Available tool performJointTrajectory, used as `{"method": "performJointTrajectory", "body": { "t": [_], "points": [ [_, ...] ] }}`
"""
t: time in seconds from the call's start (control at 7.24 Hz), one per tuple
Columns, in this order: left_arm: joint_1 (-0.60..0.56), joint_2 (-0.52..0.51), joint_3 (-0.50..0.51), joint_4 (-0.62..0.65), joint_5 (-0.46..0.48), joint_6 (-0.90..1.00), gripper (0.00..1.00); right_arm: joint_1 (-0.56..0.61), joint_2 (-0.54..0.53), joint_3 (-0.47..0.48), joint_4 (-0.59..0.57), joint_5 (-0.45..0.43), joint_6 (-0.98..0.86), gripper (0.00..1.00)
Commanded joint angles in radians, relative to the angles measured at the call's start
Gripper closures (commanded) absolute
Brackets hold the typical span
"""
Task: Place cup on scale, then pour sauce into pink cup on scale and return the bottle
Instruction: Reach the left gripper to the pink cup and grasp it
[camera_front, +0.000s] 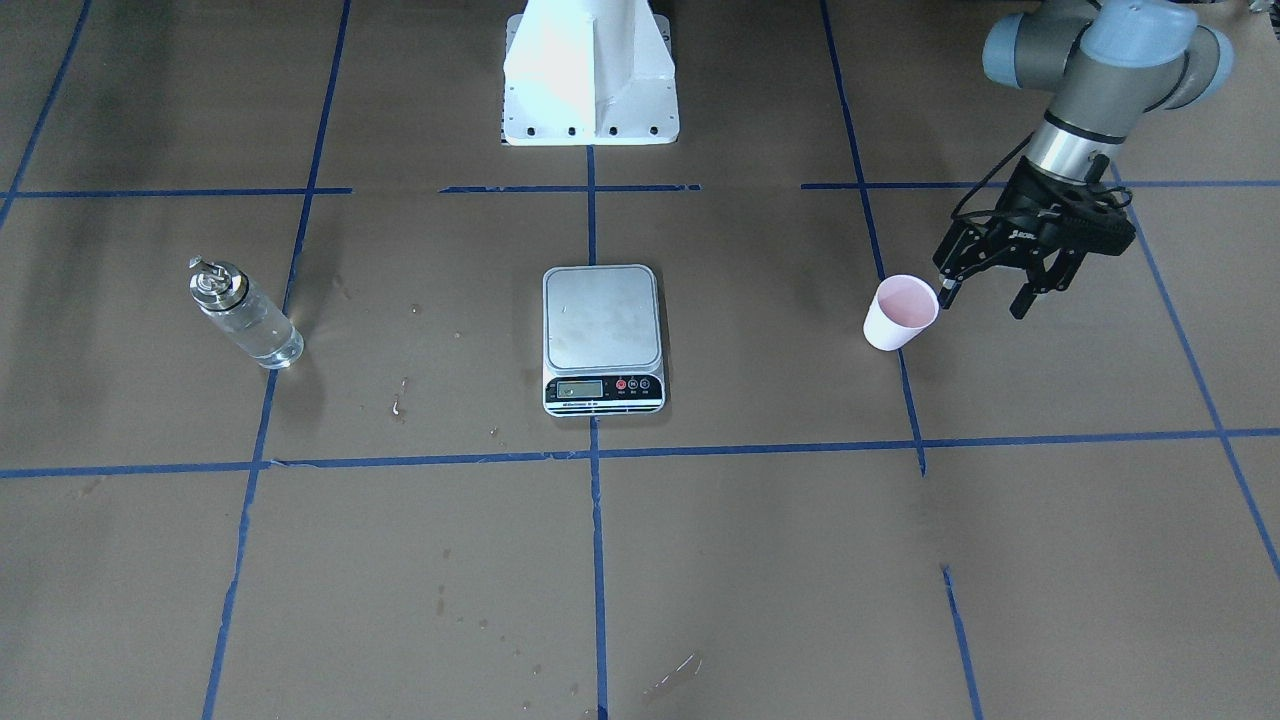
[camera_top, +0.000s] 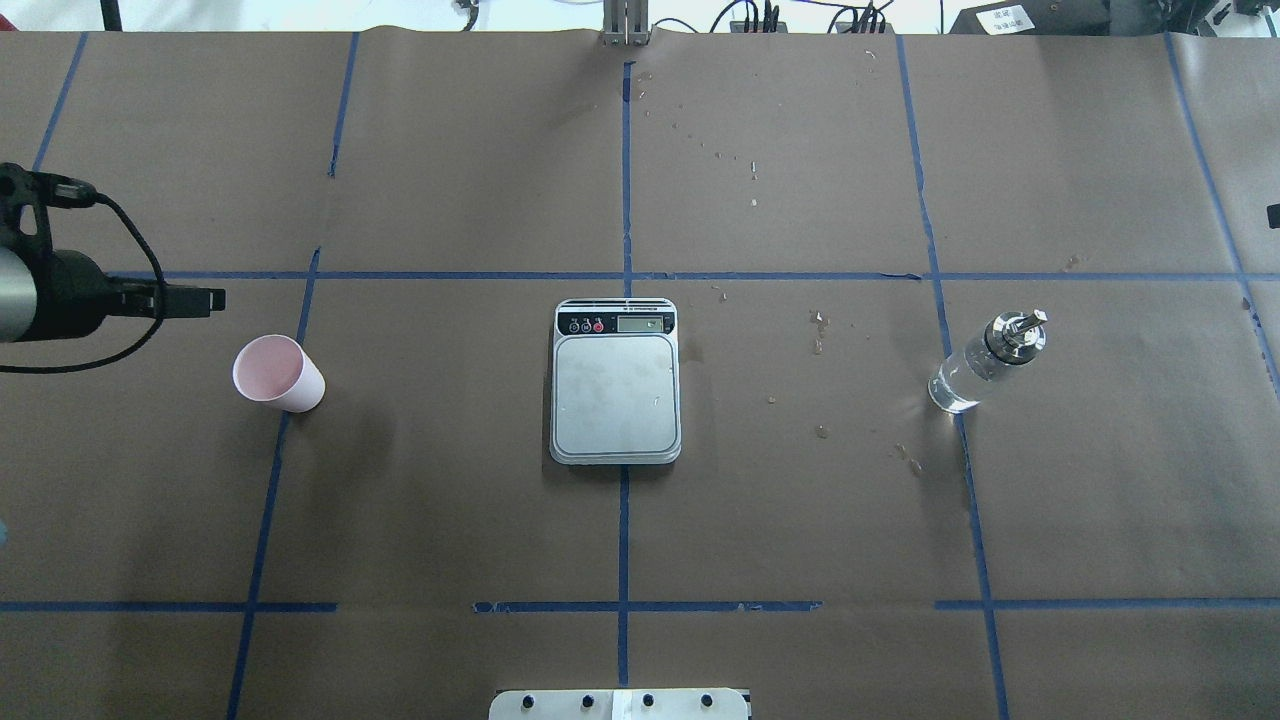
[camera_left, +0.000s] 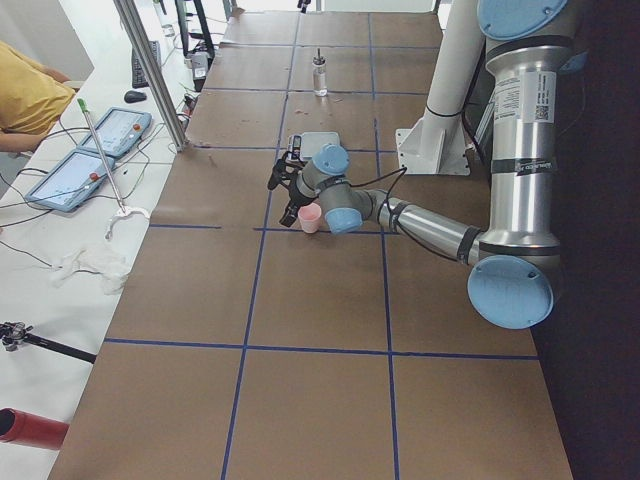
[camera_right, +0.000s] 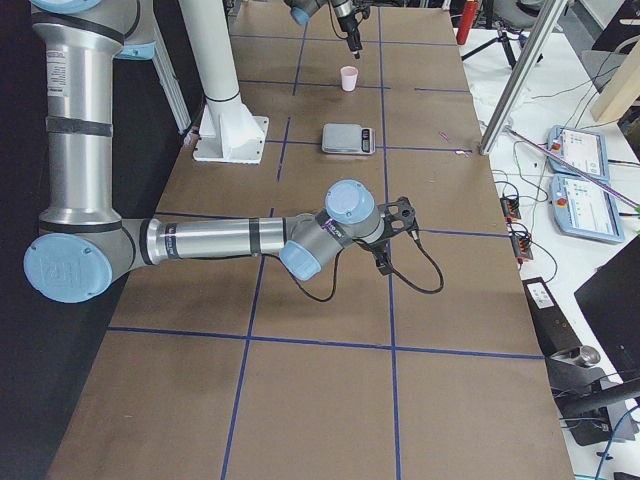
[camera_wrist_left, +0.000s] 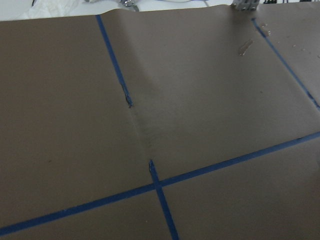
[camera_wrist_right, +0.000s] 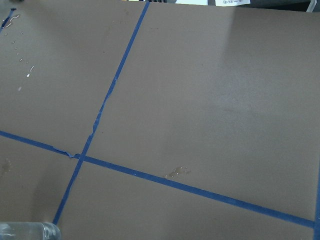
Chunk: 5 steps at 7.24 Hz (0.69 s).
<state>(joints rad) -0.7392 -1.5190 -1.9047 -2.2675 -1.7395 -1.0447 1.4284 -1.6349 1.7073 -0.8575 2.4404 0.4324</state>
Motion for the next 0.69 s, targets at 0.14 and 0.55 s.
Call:
{"method": "performJointTrajectory", "body": {
  "t": [0.14, 0.55],
  "points": [
    [0.075, -0.009, 0.013, 0.045, 0.041, -0.052, 0.40, 0.000, -0.006, 0.000, 0.000, 0.000, 0.000, 0.00],
    [0.084, -0.021, 0.013, 0.045, 0.040, -0.049, 1.00, 0.000, -0.011, 0.000, 0.002, 0.000, -0.001, 0.00]
  ]
}}
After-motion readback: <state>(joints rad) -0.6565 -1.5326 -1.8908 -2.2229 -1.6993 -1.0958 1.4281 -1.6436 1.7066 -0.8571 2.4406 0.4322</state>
